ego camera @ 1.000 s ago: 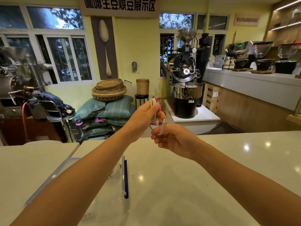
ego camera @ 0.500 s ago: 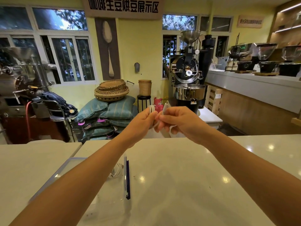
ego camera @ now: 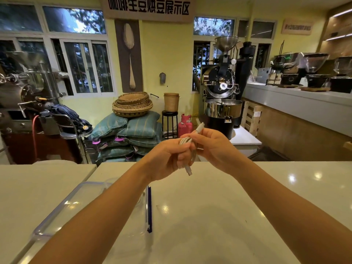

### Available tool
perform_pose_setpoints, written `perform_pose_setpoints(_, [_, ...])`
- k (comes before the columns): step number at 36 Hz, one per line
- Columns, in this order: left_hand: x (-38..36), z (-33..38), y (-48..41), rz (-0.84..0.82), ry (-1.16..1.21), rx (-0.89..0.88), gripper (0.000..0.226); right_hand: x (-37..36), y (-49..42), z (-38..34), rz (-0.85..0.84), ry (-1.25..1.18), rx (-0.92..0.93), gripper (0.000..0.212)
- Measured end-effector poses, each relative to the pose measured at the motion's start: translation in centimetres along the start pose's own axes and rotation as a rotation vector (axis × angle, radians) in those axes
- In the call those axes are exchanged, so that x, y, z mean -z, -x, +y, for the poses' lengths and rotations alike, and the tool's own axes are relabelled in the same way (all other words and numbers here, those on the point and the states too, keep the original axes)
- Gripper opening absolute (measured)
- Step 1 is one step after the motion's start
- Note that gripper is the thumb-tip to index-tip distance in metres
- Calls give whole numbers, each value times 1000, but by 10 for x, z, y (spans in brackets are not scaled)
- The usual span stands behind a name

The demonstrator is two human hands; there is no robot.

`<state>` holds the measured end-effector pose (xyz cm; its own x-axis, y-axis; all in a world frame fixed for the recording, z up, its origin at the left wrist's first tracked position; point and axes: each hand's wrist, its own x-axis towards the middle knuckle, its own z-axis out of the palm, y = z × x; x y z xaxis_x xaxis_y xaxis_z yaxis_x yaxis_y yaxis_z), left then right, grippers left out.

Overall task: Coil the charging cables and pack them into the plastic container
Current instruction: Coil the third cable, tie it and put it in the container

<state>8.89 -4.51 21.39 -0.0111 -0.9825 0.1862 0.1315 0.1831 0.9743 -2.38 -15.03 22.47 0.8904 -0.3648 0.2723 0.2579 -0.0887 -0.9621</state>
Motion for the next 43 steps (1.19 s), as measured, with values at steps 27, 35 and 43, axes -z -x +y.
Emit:
perform_pose_setpoints(27, [-16, -3, -10, 400, 91, 43, 35, 22, 5, 13, -100, -60, -90, 35])
perform_pose_setpoints(35, [-22, -6, -11, 480, 66, 82, 33, 19, 1, 16, -24, -105, -178, 15])
perform_pose_setpoints(43, [-21, -7, -11, 498, 78, 67, 36, 11, -2, 20, 27, -105, -138, 20])
